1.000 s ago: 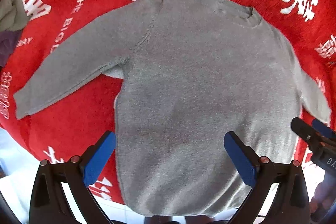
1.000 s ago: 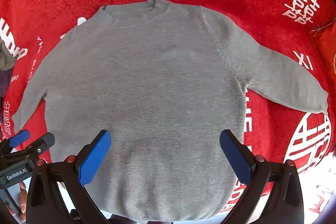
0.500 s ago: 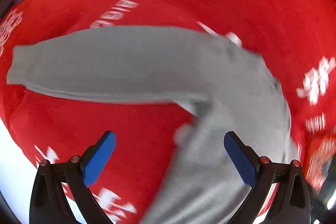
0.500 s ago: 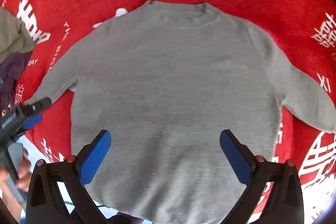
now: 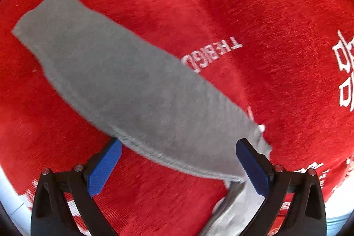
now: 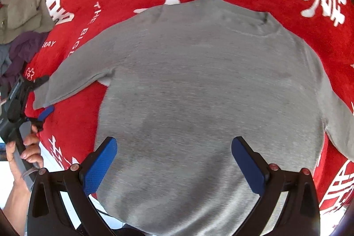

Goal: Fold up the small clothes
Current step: 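Grasp the grey sweater's sleeve cuff with the left gripper, then fold the held sleeve across the sweater body and open the left gripper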

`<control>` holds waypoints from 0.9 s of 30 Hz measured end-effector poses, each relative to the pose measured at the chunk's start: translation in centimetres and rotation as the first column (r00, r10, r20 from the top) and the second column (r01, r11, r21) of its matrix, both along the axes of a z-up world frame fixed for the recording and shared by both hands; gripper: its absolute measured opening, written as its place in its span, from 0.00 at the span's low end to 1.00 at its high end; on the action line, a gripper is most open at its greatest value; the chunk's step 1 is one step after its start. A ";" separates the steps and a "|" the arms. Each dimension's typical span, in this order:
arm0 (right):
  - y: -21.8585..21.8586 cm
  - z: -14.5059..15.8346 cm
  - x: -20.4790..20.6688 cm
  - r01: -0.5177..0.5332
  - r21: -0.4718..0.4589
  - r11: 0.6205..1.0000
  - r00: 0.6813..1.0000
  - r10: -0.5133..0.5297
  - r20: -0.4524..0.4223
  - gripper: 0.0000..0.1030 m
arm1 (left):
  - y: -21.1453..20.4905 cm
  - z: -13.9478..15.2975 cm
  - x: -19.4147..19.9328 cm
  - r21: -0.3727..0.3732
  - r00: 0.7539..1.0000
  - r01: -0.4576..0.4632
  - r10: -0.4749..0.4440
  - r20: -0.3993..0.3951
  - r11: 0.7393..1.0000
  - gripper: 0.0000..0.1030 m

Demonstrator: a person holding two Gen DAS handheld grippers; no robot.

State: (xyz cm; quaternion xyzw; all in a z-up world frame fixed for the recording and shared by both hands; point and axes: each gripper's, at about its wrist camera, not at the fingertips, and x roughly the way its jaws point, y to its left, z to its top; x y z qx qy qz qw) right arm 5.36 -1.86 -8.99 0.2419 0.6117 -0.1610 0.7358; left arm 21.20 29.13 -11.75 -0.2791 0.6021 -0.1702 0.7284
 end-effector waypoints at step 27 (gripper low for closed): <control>-4.8 1.1 -5.3 0.161 0.061 0.985 0.984 -0.165 0.062 0.99 | -20.2 12.9 -4.9 0.383 0.771 0.333 -0.483 0.416 0.862 0.18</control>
